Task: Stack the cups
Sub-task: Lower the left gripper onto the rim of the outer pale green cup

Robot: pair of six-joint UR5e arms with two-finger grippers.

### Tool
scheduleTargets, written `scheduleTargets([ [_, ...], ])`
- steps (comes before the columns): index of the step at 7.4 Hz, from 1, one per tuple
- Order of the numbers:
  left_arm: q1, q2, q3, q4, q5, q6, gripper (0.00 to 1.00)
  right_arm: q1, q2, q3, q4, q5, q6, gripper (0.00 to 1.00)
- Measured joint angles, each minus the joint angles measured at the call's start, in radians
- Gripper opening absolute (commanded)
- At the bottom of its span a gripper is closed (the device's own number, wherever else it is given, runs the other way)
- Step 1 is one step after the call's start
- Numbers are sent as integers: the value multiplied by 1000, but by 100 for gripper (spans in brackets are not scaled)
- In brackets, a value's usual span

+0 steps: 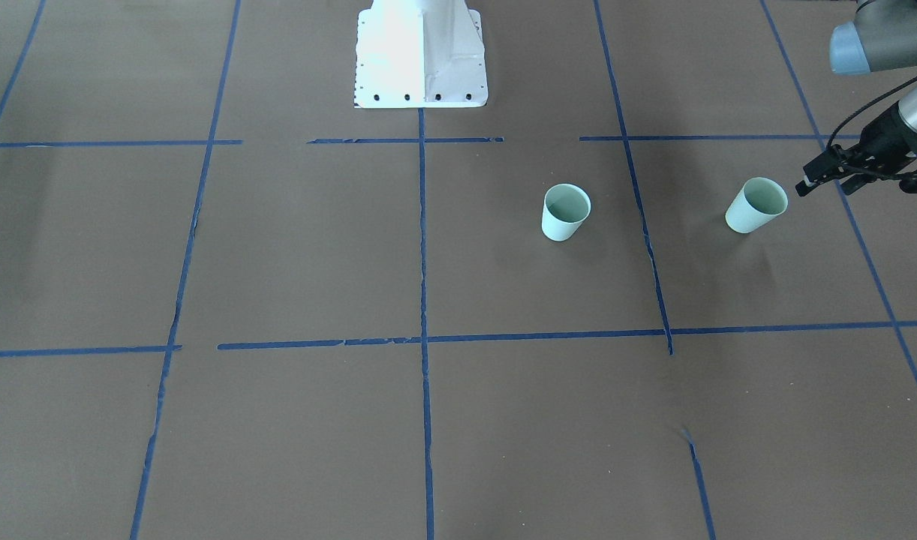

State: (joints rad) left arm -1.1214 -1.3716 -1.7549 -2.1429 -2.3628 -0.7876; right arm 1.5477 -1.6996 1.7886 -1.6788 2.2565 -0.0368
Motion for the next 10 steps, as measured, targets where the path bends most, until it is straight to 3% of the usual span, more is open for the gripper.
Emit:
scheduleTargets([
  [5,83,-12,60,-90,16,-52,99,0,0,0,1,0,0,100],
  [6,106,-18,61,-91,16,-65,66,0,0,0,1,0,0,100],
  [7,130,-25,62,-92,21,-79,25,0,0,0,0,0,0,100],
  [8,145,-30,62,-92,31,-88,3,0,0,0,0,0,0,100],
  [10,153,-35,62,-93,42,-93,0,0,0,0,0,0,0,100],
])
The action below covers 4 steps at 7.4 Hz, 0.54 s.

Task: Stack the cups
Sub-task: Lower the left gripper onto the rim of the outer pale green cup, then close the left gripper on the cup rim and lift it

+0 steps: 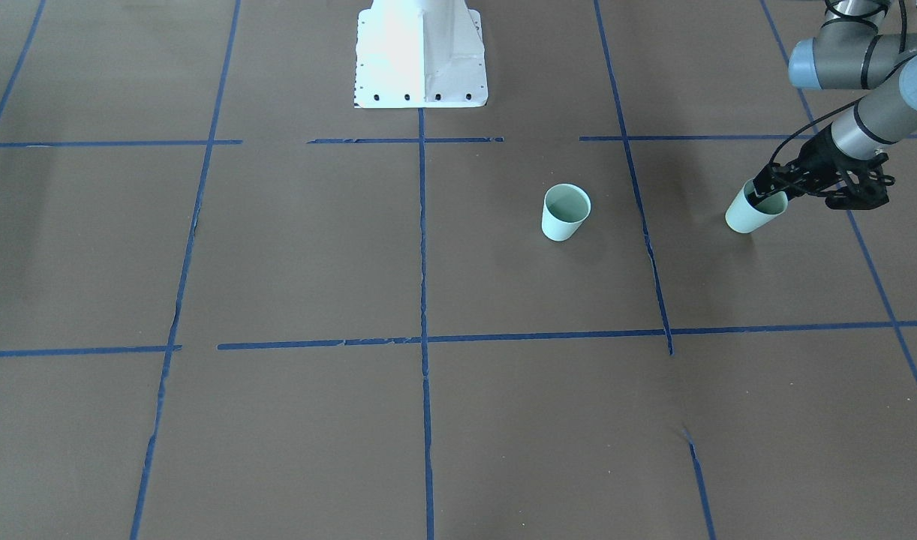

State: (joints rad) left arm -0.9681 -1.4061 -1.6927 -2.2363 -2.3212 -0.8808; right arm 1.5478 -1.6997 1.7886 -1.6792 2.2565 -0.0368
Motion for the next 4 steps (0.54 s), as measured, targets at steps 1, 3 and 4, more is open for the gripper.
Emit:
scheduleTargets([
  [1,-2,0,-4,0,1,-1,0,0,0,0,0,0,0,100],
  [3,-17,23,-67,5,-5,-4,0,0,0,0,1,0,0,100],
  [4,-32,50,-124,18,-23,-4,0,0,0,0,1,0,0,100],
])
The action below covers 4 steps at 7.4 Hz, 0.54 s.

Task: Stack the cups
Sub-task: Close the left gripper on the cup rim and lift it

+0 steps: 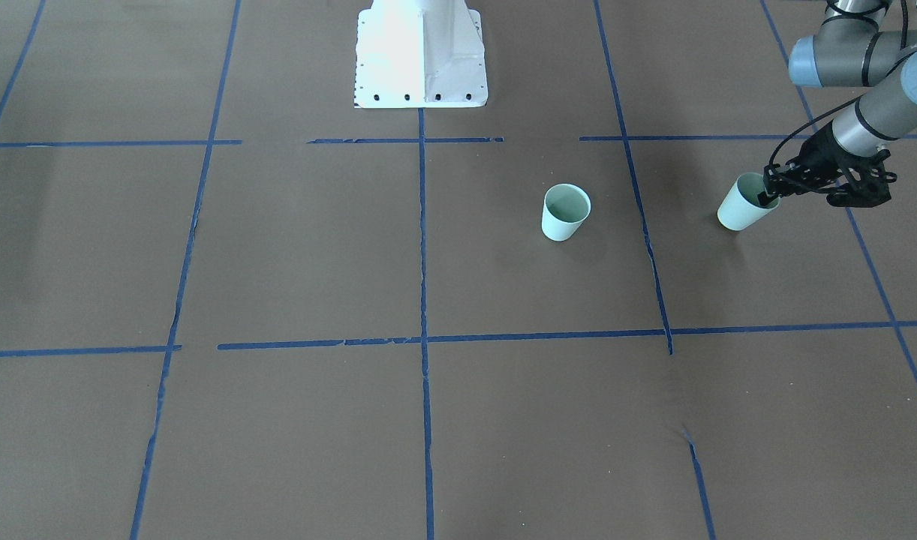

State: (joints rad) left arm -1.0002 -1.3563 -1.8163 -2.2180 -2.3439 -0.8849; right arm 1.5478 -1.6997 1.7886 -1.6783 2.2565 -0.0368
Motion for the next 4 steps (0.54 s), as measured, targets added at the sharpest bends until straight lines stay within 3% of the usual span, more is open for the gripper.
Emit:
scheduleTargets([
  [2,-43,20,-131,96,-70,0,0,0,0,0,-1,0,0,100],
  [4,-73,-3,-271,312,-92,0,0,0,0,0,0,0,0,100],
])
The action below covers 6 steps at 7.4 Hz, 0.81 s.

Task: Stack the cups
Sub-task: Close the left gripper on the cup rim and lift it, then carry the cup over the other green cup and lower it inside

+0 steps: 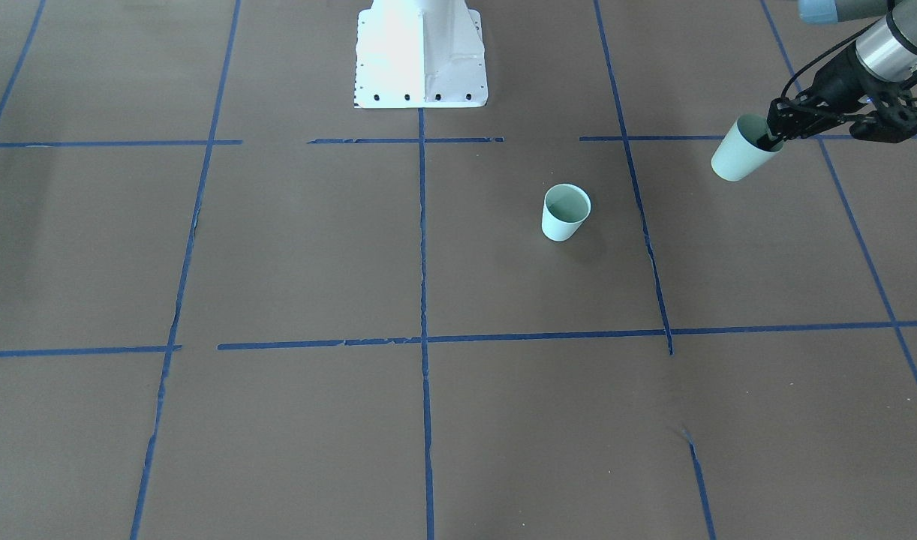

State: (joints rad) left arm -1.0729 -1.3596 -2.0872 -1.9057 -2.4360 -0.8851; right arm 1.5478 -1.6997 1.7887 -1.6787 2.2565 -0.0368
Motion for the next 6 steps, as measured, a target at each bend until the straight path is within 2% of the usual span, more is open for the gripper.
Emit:
scheduleTargets([
  [1,-7,-54,-52,133,0,-1,0,0,0,0,0,0,0,100],
  [3,18,-269,-88,423,22,-43,0,0,0,0,0,0,0,100],
  [4,63,-354,-83,492,43,-98,0,0,0,0,0,0,0,100],
  [6,170,-473,-35,524,78,-220,0,0,0,0,-1,0,0,100],
])
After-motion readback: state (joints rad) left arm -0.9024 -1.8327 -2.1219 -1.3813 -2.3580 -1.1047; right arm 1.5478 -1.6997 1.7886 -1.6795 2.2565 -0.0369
